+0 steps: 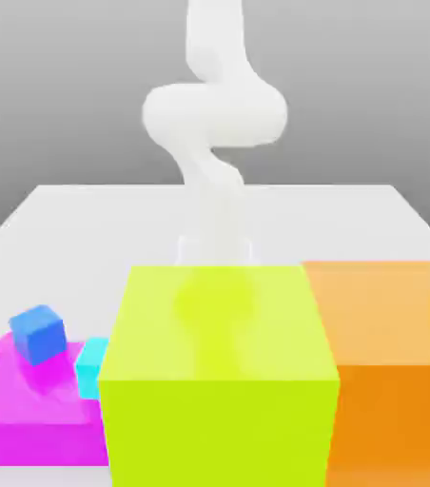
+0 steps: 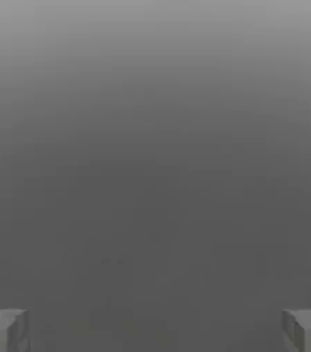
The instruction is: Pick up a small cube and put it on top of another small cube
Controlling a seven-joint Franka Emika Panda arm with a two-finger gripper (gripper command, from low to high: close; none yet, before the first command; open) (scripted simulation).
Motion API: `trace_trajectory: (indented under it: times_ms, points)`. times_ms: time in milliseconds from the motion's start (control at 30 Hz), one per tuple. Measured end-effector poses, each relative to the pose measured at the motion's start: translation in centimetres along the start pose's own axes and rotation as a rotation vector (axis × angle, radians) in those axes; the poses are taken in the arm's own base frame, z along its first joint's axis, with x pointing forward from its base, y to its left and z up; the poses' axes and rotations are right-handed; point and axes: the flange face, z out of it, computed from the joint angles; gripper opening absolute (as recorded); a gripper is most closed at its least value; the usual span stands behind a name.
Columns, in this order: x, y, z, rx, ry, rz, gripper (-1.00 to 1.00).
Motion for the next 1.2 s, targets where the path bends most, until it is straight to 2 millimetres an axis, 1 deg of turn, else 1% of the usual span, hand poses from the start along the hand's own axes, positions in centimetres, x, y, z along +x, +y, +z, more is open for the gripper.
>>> trace_trajectory:
  times_ms: [100,200,333,433,567,600,667,733,833,900,1033,1067,1200]
  points:
    - [2.3,3.3,6.2,-0.115,0.01,0.202,0.0]
    - [4.2,7.5,11.7,-0.22,0.025,0.399,0.0]
    - [6.1,14.6,18.0,-0.351,0.053,0.667,0.0]
    - [6.8,20.7,21.9,-0.445,0.078,0.871,0.0]
    - [6.5,29.3,25.9,-0.563,0.117,1.147,0.0]
    - [6.1,31.5,26.8,-0.592,0.127,1.217,0.0]
    - [5.5,36.6,27.9,-0.651,0.156,1.373,0.0]
    - [4.4,41.4,28.6,-0.706,0.187,1.528,0.0]
    - [1.4,46.4,30.3,-0.784,0.21,1.719,0.0]
    - [0.0,48.5,31.6,-0.808,0.218,1.779,0.0]
    - [-2.0,51.1,34.8,-0.816,0.221,1.797,0.0]
    - [-2.5,51.6,35.4,-0.816,0.222,1.798,-1.0]
    - [-2.5,51.6,35.4,-0.815,0.223,1.797,-1.0]
